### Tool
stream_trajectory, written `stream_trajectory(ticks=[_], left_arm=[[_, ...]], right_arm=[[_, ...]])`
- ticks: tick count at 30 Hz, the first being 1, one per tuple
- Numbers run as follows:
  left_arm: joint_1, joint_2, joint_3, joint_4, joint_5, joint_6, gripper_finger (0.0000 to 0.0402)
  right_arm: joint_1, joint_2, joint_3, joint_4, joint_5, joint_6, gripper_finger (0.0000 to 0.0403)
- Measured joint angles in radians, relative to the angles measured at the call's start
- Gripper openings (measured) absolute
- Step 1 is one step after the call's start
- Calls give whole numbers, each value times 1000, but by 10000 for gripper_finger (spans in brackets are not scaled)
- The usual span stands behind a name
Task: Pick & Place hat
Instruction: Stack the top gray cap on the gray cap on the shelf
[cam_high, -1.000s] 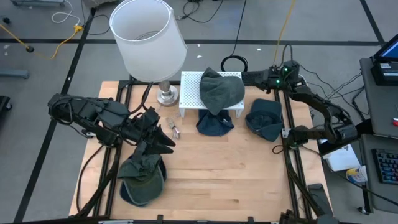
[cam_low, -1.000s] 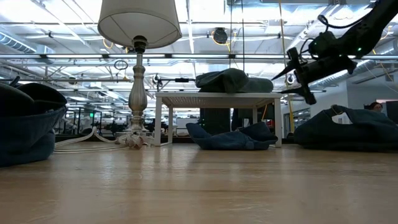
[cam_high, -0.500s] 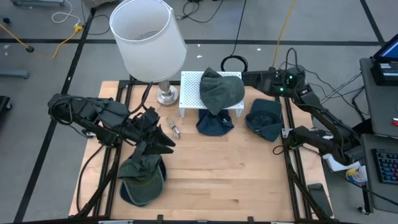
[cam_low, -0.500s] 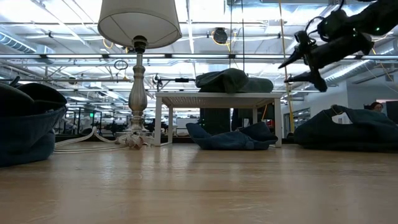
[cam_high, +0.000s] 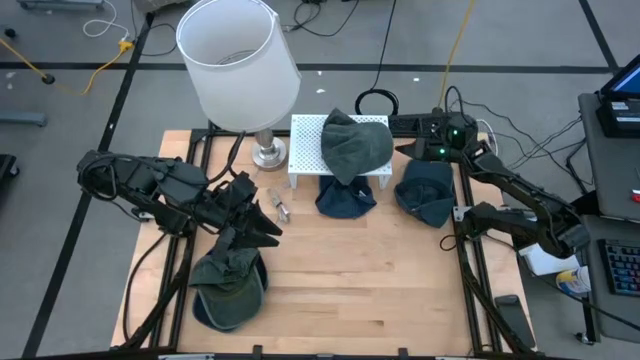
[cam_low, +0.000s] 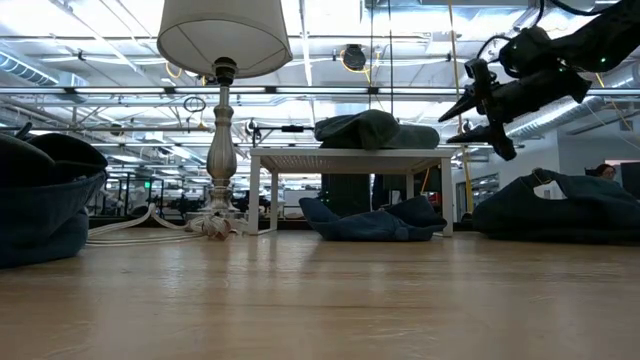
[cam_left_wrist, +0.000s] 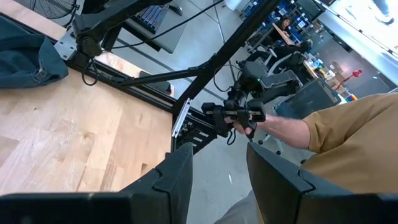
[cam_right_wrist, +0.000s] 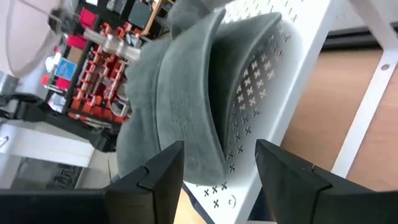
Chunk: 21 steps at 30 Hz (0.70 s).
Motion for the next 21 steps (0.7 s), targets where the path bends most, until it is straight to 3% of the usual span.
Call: stream_trajectory(ticks=[9, 16, 21], left_arm=[[0, 0, 0, 1, 0, -27, 154], [0, 0, 0, 1, 0, -27, 154], [0, 0, 0, 1, 0, -22, 154]], right_arm=[[77, 61, 0, 120, 17, 26, 178], [85, 67, 0, 108, 3, 38, 169], [84, 66, 0, 113, -8, 43, 141]])
